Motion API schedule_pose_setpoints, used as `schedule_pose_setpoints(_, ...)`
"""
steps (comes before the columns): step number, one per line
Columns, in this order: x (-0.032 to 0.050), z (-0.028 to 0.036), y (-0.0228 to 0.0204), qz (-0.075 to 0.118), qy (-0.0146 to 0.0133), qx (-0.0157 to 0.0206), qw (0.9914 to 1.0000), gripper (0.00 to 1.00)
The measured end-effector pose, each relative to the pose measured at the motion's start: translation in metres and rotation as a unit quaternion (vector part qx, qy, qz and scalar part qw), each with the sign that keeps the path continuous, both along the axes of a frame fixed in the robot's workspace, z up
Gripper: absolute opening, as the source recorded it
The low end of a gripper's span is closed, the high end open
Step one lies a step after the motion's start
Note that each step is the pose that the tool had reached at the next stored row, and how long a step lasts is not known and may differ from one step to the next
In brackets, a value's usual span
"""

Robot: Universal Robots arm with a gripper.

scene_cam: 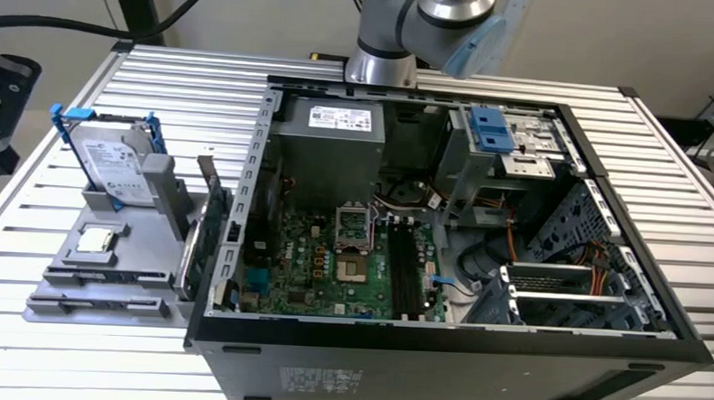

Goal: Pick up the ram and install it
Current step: 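Pick up the ram and move it above insertion slot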

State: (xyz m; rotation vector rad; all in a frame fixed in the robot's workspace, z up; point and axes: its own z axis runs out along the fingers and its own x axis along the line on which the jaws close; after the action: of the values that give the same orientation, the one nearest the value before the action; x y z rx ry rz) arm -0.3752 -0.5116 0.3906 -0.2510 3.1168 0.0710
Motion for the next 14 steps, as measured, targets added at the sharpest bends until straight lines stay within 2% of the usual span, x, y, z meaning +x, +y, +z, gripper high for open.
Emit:
schedule_pose_setpoints(5,-0.0004,0.0001,0.0001,0.025,0.0001,-0.0008,0.99969,0.00)
schedule_pose_setpoints(8,-0.0007,-0.0001,0.0002,0.046,0.0000,-0.0015,0.99893,0.00)
schedule_pose_setpoints(11,-0.0008,-0.0001,0.0002,0.072,-0.0001,-0.0021,0.99738,0.00)
schedule_pose_setpoints(14,-0.0008,0.0000,0.0002,0.099,0.0000,-0.0026,0.99507,0.00)
